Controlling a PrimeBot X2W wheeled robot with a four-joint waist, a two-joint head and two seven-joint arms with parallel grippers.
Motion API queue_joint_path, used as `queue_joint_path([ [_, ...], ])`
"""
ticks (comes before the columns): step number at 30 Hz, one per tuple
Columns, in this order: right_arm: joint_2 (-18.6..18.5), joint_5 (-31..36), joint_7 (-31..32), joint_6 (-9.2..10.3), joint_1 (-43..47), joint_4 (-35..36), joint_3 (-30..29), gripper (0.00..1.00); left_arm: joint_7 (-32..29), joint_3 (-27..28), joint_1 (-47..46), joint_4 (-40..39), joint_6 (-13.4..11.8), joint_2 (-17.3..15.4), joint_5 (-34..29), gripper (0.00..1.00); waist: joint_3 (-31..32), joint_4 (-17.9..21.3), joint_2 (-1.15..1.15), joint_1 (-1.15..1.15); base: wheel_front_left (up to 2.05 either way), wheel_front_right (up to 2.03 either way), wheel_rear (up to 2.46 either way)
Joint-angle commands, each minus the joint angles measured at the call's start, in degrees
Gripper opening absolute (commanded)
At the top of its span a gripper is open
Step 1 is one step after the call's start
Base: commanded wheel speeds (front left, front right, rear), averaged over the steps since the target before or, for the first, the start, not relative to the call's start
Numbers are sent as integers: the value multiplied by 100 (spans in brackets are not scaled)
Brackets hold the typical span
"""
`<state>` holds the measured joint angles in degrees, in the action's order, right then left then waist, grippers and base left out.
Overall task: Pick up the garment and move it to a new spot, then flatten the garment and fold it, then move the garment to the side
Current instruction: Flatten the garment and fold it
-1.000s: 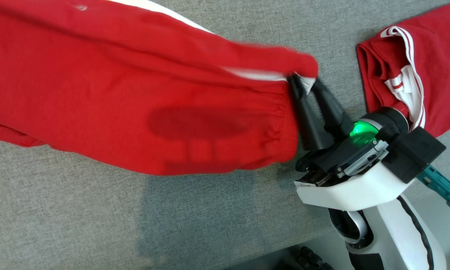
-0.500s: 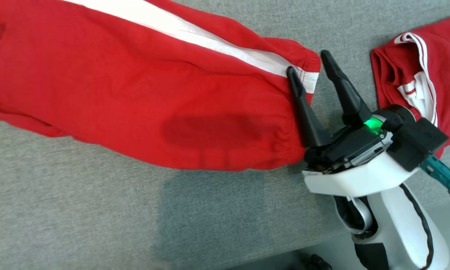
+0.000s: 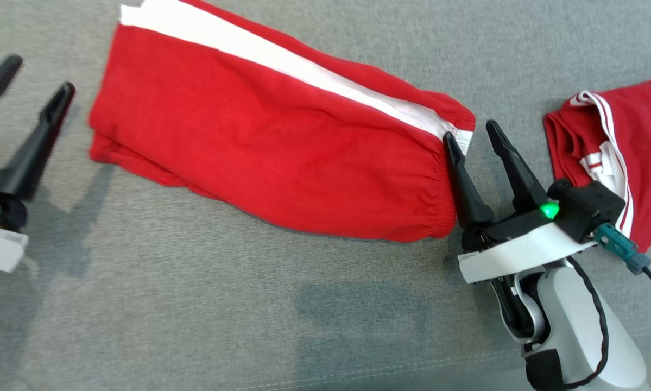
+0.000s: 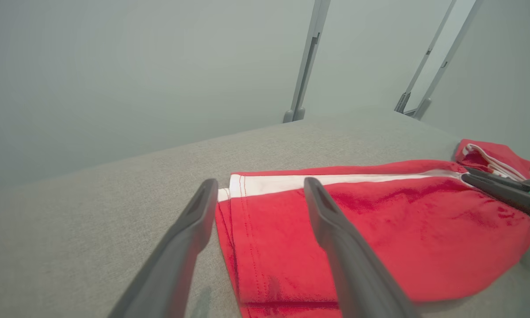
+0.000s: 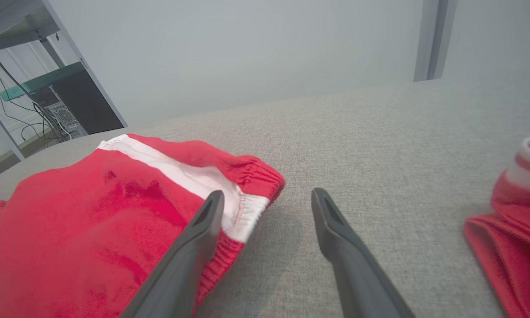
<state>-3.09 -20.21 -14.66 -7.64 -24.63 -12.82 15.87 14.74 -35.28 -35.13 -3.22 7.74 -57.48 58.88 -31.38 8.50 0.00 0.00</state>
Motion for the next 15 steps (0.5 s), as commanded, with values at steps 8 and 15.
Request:
queue_joint_path([
  [8,21,9,-34,15,393,-172,-19,100,26,713,815,163,-25,493,-241,100,842,-374,0,0,0,0,0],
  [15,21,17,-34,15,612,-271,-118,100,26,947,1333,509,-25,1019,-547,100,1361,-440,0,0,0,0,0],
])
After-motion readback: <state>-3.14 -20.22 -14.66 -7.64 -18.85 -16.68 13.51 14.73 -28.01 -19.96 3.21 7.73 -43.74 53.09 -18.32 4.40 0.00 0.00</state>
